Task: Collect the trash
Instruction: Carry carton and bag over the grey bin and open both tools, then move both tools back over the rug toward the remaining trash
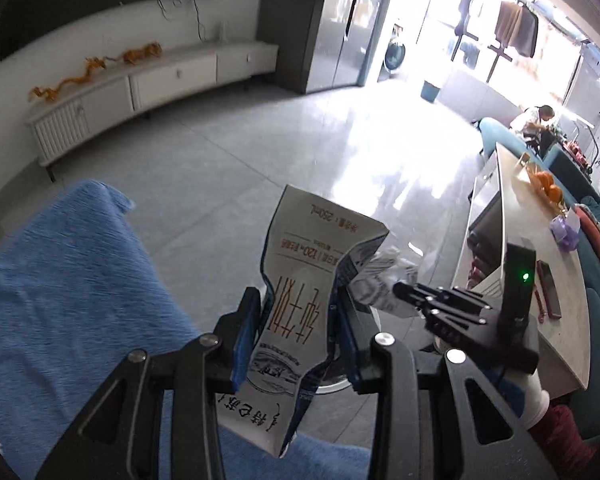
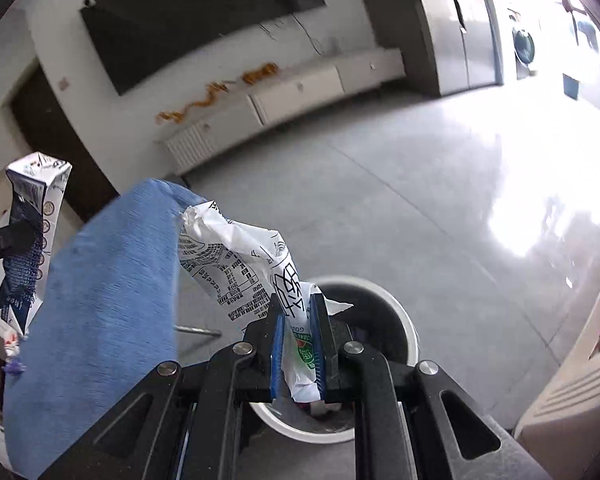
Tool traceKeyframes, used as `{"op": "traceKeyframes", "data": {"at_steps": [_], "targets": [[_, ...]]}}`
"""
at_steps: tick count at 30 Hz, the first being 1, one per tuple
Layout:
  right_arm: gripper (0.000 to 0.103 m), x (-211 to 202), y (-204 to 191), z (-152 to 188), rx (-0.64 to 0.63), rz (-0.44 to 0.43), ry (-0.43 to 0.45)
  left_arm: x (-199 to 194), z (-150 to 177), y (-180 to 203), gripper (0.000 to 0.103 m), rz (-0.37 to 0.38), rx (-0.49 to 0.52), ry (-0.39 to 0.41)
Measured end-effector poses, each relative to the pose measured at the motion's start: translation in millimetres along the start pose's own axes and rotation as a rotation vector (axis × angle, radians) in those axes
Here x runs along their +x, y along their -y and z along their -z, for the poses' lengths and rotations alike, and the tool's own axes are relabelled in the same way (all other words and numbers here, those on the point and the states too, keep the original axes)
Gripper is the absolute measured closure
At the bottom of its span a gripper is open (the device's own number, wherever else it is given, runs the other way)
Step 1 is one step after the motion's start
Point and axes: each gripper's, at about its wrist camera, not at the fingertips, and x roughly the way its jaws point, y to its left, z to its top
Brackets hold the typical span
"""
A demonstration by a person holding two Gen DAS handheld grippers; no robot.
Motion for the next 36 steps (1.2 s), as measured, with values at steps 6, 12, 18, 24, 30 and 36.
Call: {"op": "traceKeyframes", "data": {"at_steps": [6,12,18,24,30,36], "targets": [[0.09,46,29,16,0.055,0.04,-0.102,77,1,17,0.067,0.015,-0.036,-0.121],[0.087,75,42,26,0.067,0.059,-0.162,121,11,25,0.066,0.042,-0.087,-0.197],[0.058,93,45,28,0.065,0.083,-0.181,142,12,20,0.047,0.064,-0.133,-0.228],[0.056,90,47,31,0.054,0.104,-0.177,129,17,15,0.047,0.056,-0.142,-0.192],[0.056,61,38,21,0.039,0.098,-0.121,79,14,16,0.047,-0.015,-0.106,-0.037],[0.056,3,-2,-3,-0.03,0.055,0.015,3,27,8,0.047,-0.113,-0.062,0.142]]}}
